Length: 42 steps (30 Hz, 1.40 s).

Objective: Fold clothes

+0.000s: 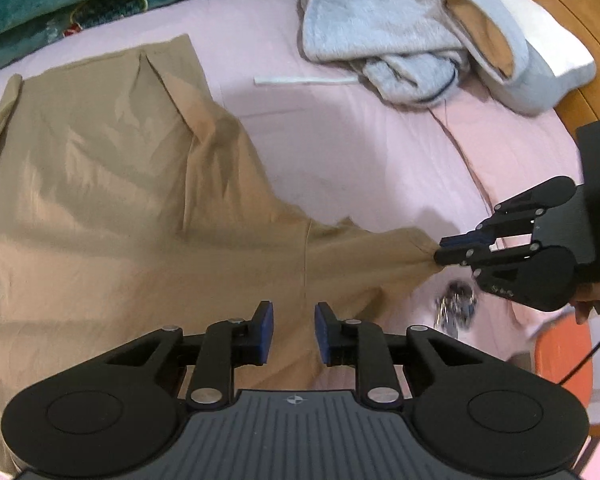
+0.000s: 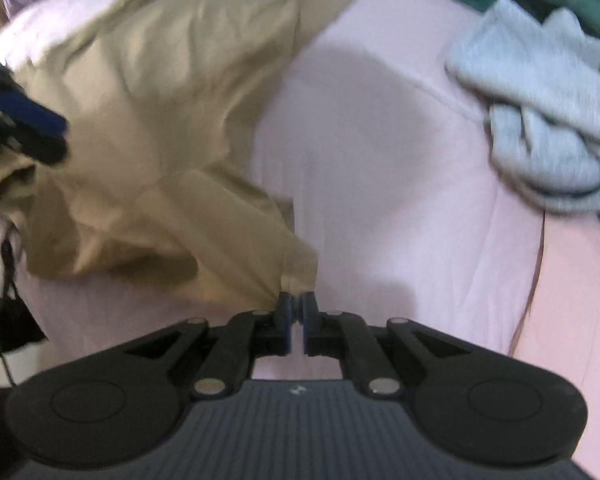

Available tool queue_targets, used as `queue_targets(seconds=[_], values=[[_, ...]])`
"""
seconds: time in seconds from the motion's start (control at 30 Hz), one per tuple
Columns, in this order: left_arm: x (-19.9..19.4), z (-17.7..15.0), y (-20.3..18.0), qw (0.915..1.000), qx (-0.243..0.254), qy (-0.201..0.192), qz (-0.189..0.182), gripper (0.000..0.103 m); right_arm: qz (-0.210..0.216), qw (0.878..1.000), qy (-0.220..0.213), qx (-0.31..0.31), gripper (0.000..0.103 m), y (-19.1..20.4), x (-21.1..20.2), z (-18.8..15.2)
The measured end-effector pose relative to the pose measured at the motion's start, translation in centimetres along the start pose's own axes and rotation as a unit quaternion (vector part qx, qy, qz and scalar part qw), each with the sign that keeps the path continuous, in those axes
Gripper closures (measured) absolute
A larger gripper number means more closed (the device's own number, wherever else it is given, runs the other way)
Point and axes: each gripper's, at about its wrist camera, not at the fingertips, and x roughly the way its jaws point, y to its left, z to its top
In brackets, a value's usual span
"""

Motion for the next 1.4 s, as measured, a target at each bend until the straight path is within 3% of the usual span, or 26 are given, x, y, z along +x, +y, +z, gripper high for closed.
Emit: queue_targets(seconds=[0.17, 0.3, 0.4, 0.53, 0.7, 0.9, 0.97, 1.17, 1.4], values=[[-2.0, -1.9, 2.4, 0.9998, -0.016, 0.005, 0.009, 0.077, -0.021, 1.000, 0.010, 0.011, 0.089, 1.8, -1.0, 0.1], [-4.5, -2.6, 5.6, 0.9987, -0.038, -0.008, 0.034, 0.075, -0.083, 0.996, 0.006, 0.039, 0.057, 2.5, -2.6, 0.6], [-6.4, -3.4, 9.3, 0.9954, -0.071, -0.024, 0.059, 0.070, -0.101, 0.993, -0.014, 0.052, 0.053, 3.5, -3.9, 2.6], [-8.6, -5.0, 14.7, 0.9863, -0.127, -0.040, 0.097, 0.063, -0.114, 0.991, -0.056, 0.030, 0.030, 7.9, -4.3, 6.7], [-9.9, -7.8, 20.9, 0.9772, -0.158, -0.033, 0.137, 0.062, -0.092, 0.993, -0.075, 0.000, 0.026, 15.2, -2.8, 11.0], [-11.0, -12.7, 25.1, 0.9751, -0.173, -0.013, 0.139, 0.061, -0.059, 0.997, -0.054, 0.004, 0.023, 22.0, -0.3, 10.3], [-10.8, -14.1, 25.3, 0.9738, -0.172, -0.003, 0.149, 0.060, -0.058, 0.997, -0.042, 0.013, 0.023, 23.3, 0.4, 9.3], [-8.7, -16.6, 24.5, 0.9802, -0.149, 0.029, 0.127, 0.058, -0.033, 0.997, -0.034, 0.067, 0.023, 26.5, 0.7, 6.2], [-5.1, -16.9, 21.5, 0.9875, -0.109, 0.042, 0.106, 0.058, -0.073, 0.996, -0.024, 0.052, 0.025, 28.3, 4.4, 5.8]])
